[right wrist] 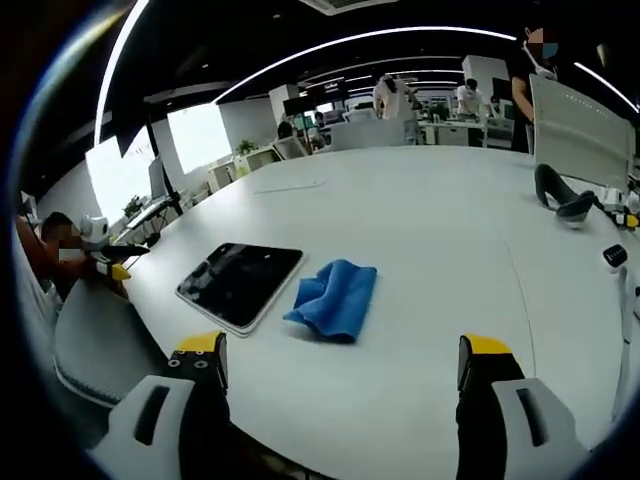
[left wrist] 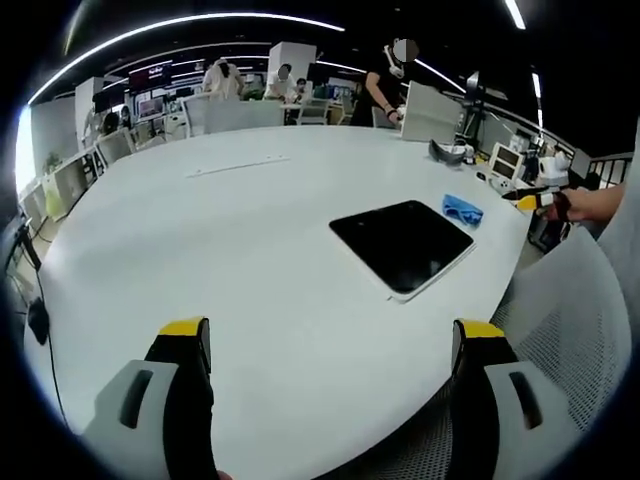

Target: Wipe the mirror surface with the cleaning cloth until all visible marks leave the cleaned area.

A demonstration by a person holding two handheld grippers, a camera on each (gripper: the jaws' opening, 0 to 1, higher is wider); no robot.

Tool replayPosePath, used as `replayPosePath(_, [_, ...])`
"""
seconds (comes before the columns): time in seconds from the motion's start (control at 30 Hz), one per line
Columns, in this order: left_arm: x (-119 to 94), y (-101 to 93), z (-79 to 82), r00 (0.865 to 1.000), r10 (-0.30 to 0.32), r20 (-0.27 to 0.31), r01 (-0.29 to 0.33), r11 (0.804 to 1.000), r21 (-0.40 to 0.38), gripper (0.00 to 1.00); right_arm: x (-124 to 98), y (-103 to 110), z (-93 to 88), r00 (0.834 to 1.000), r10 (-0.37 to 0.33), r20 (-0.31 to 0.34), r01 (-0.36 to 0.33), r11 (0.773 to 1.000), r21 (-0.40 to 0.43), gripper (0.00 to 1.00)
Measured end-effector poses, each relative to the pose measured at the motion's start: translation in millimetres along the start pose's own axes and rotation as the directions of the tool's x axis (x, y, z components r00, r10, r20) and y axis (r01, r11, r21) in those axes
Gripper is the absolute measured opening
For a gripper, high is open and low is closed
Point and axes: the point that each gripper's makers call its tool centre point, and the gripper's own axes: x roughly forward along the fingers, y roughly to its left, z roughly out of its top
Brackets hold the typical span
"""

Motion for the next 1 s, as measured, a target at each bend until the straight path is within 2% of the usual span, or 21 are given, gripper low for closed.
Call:
replayPosePath(0.2, [1,-2.0,-0.7,1.000,-0.014,-0.002,0.014,1.000,0.000,0.99,0,-2,3.8,1.000,-0.005,0.014,0.005,1.000,0.002,0.94])
replayPosePath(0.8, [3,-5.3,-3.7,0.999,-0.030,-0.018,0.030,1.000,-0.002,0.99,-1,-3,-3.1,1.000,-0.025,0.005,0.025,0.999,0.019,0.92])
replayPosePath(1.0, [3,-11.4,8.7,0.997,-0.062,0.053,0.061,0.998,0.024,0.99,1,-4,-3.4,0.999,-0.033,0.011,0.033,0.999,0.019,0.92])
